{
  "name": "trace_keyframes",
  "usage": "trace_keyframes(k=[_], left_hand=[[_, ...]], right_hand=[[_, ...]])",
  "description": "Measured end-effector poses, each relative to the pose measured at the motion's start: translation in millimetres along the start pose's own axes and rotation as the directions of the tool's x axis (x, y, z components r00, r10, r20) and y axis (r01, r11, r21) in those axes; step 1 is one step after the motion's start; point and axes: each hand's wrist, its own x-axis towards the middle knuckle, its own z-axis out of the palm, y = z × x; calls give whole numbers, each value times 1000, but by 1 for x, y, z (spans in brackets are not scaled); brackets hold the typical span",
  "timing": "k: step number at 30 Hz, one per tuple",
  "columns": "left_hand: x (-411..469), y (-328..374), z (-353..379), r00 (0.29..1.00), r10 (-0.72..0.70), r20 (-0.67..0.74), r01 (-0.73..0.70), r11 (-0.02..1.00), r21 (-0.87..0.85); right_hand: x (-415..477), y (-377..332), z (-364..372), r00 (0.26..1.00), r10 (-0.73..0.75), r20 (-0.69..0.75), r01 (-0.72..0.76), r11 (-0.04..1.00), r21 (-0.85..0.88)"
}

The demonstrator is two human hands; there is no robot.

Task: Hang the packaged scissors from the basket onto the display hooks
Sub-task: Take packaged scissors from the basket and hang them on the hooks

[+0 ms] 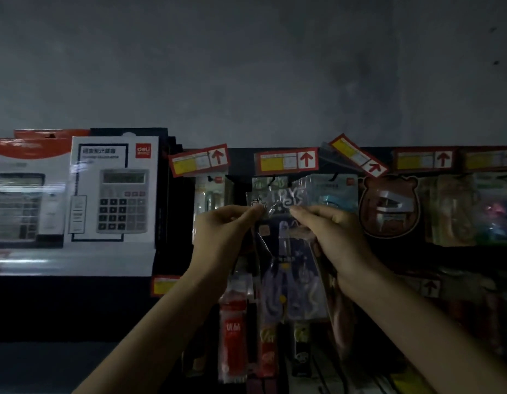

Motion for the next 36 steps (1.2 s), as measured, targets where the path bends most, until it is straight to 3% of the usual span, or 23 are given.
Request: trace_keyframes(k=[2,4,6,8,10,13,17,21,23,25,28,33,36], left_hand=[[7,-3,3,997,76,-8,-75,991,107],[14,-8,5,968,250,-35,-226,919,324],[25,-10,6,870,492,-13,-379,685,622],[40,-6,8,748,658,83,-450,412,792],[53,-3,12,693,689,213,-463,200,863],[70,1,14,647,665,374,-469,-40,882],[82,11,13,641,630,438,-434,-173,884],[83,26,11,601,661,450,-476,-158,865],[85,33,7,591,678,437,-534,-77,842],[90,40,7,633,716,295,-521,112,846],[99,48,12,748,663,38,-430,439,789],[109,54,15,758,651,-42,-360,472,805],[111,54,15,784,613,-101,-328,546,771]], right_hand=[[6,-2,-1,1000,-7,-26,6,1000,-30],[12,-1,-5,999,-1,-52,-1,999,-50],[19,-2,-10,998,17,-68,-20,999,-50],[27,-3,-14,997,21,-73,-25,998,-56],[34,-4,-16,997,36,-70,-39,998,-52],[42,-3,-15,996,49,-73,-53,997,-48],[47,0,-10,998,41,-45,-43,998,-42],[50,-4,-7,998,42,-44,-44,998,-45],[51,-6,-4,998,47,-50,-49,998,-47],[53,-9,1,997,54,-55,-54,998,-10],[55,-14,9,996,59,-62,-57,998,33],[62,-18,20,993,84,-85,-77,994,83],[67,-15,25,989,111,-99,-101,990,101]])
